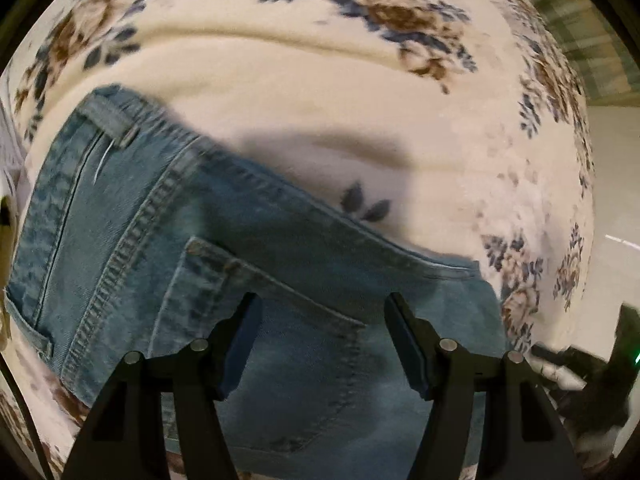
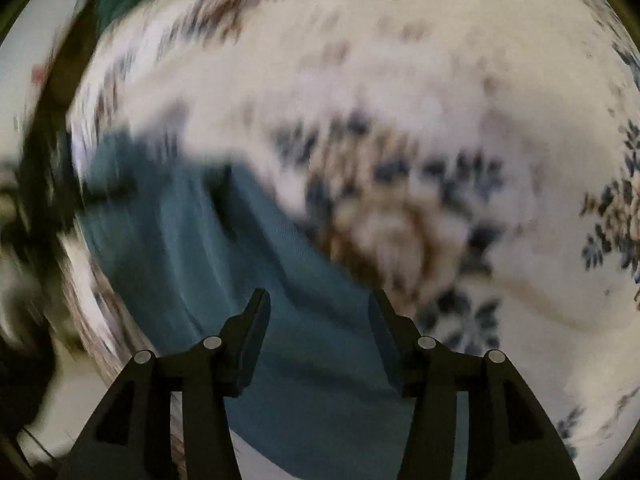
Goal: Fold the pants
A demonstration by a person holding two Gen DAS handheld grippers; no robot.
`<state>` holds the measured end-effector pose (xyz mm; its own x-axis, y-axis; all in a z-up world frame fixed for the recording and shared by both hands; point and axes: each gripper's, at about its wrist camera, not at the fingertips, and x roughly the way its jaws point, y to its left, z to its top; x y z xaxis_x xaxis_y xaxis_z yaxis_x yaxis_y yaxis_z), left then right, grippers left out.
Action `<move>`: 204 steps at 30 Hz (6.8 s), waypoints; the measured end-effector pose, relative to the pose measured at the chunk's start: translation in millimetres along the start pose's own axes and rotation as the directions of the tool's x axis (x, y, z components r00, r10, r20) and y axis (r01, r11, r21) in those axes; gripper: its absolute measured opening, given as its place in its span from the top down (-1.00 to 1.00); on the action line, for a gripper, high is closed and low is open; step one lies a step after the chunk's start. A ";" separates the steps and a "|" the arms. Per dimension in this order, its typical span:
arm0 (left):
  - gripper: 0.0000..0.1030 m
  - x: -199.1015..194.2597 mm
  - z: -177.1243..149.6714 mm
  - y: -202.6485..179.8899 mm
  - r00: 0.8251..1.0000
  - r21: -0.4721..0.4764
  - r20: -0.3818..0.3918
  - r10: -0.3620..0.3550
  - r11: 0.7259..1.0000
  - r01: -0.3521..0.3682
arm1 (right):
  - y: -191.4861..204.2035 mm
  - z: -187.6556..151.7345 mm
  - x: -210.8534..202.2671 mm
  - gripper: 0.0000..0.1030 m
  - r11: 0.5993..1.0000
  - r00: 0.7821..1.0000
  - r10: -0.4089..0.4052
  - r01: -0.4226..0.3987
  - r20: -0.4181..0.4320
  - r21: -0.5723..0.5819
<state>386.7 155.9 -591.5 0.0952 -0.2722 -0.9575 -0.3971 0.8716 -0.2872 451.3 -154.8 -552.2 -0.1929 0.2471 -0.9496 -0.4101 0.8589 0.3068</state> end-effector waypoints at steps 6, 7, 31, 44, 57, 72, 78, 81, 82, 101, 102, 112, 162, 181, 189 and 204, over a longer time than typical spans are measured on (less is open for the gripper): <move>-0.19 11.2 2.5 -13.8 1.000 -0.002 0.007 0.010 1.000 -0.010 | 6.1 -25.3 34.5 0.87 0.983 0.984 -0.177 0.178 0.029 -0.048; -0.19 12.8 2.1 -14.0 1.000 -0.005 0.011 0.014 1.000 -0.014 | -2.4 -25.8 27.9 0.89 0.988 0.986 -0.148 0.145 0.075 0.042; -0.20 -4.0 0.6 -12.2 0.993 -0.029 0.113 0.039 0.999 -0.036 | 0.9 48.7 58.2 0.70 0.899 0.933 0.353 -0.360 0.076 0.250; -0.20 -4.7 22.1 -41.3 0.989 0.359 0.065 0.131 0.922 -0.145 | 59.8 -34.2 64.1 0.86 0.948 0.947 0.303 -0.310 -0.104 -0.064; -0.21 12.1 8.9 -79.3 0.946 0.663 0.189 0.263 0.676 -0.320 | -11.1 41.5 39.9 -0.52 0.849 0.881 0.448 -0.473 0.154 0.237; -0.21 43.6 -24.2 -96.9 0.919 0.942 0.117 0.377 0.252 -0.224 | 25.0 28.5 79.6 0.73 0.819 0.839 0.524 -0.543 0.144 0.185; -0.21 68.4 -74.0 -98.3 0.881 0.989 0.145 0.450 -0.068 -0.129 | 44.1 -2.7 62.2 0.73 0.824 0.825 0.538 -0.558 0.173 0.099; -0.09 75.1 -81.5 -99.2 0.882 0.989 0.143 0.448 -0.088 -0.115 | 43.6 -4.5 59.7 0.73 0.828 0.825 0.537 -0.556 0.178 0.080; -0.06 74.9 -82.1 -99.1 0.885 0.990 0.143 0.444 -0.082 -0.118 | 43.3 -4.9 62.0 0.73 0.825 0.823 0.541 -0.559 0.174 0.078; 0.29 43.1 -66.0 -57.6 0.960 0.964 0.036 0.276 0.244 -0.106 | -5.7 10.1 98.2 0.74 0.573 0.685 0.662 -0.724 0.304 0.384; 0.29 39.5 -62.0 -55.0 0.962 0.964 0.036 0.272 0.245 -0.105 | -15.1 2.9 92.4 0.76 0.549 0.672 0.659 -0.737 0.339 0.394; 0.23 20.4 -5.2 -53.1 0.967 0.917 0.013 0.253 0.382 -0.112 | -45.5 5.1 62.9 0.83 0.571 0.701 0.624 -0.711 0.345 0.411; 0.02 -33.4 -28.7 -17.7 0.982 0.473 0.176 0.069 0.869 -0.146 | 38.5 -29.2 36.7 0.37 0.999 0.999 0.016 -0.018 0.050 0.029; -0.85 -15.6 -139.9 -93.3 0.984 0.411 0.176 0.028 0.906 -0.100 | -117.4 -247.5 -36.2 -0.62 0.657 0.790 -0.094 -0.408 0.606 0.634; -0.86 35.6 -220.6 -143.4 0.990 0.345 0.133 0.054 0.934 -0.097 | -241.1 -528.3 -20.9 -0.62 0.056 0.812 -0.408 -0.434 0.417 0.899; -0.86 31.4 -281.5 -152.9 0.957 0.305 0.261 0.125 0.930 -0.204 | -277.9 -497.1 9.4 0.81 0.267 0.819 -0.419 -0.302 0.392 0.915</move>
<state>193.5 -100.6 -570.6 0.2797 -0.0456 -0.9590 -0.1106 0.9907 -0.0794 120.3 -614.1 -614.4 0.3634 0.0188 -0.9315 0.7645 0.5653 0.3097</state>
